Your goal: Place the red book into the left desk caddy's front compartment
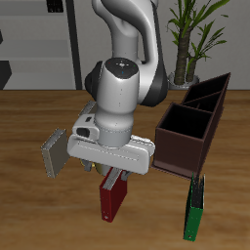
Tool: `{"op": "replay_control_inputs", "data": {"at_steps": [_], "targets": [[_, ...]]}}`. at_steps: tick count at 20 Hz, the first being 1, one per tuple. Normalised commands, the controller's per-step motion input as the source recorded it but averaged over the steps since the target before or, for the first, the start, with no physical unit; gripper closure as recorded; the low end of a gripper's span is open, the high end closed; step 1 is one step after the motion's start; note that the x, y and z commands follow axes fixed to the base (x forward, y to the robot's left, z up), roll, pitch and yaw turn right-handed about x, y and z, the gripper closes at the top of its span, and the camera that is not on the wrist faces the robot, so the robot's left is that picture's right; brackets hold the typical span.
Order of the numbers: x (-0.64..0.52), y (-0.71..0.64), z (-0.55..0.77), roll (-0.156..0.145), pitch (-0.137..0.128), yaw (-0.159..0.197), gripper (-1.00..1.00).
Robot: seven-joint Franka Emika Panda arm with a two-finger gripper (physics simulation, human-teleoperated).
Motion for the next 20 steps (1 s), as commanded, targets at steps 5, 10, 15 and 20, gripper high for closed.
{"op": "replay_control_inputs", "data": {"at_steps": [5,10,15,20], "targets": [[-0.01,0.04,-0.16,0.014,0.016,-0.023,-1.00],[0.02,0.02,-0.19,0.004,0.019,-0.006,-1.00],[0.01,-0.05,-0.19,-0.011,0.025,-0.028,-1.00],[0.03,0.03,-0.15,0.010,0.015,-0.004,-1.00]]}}
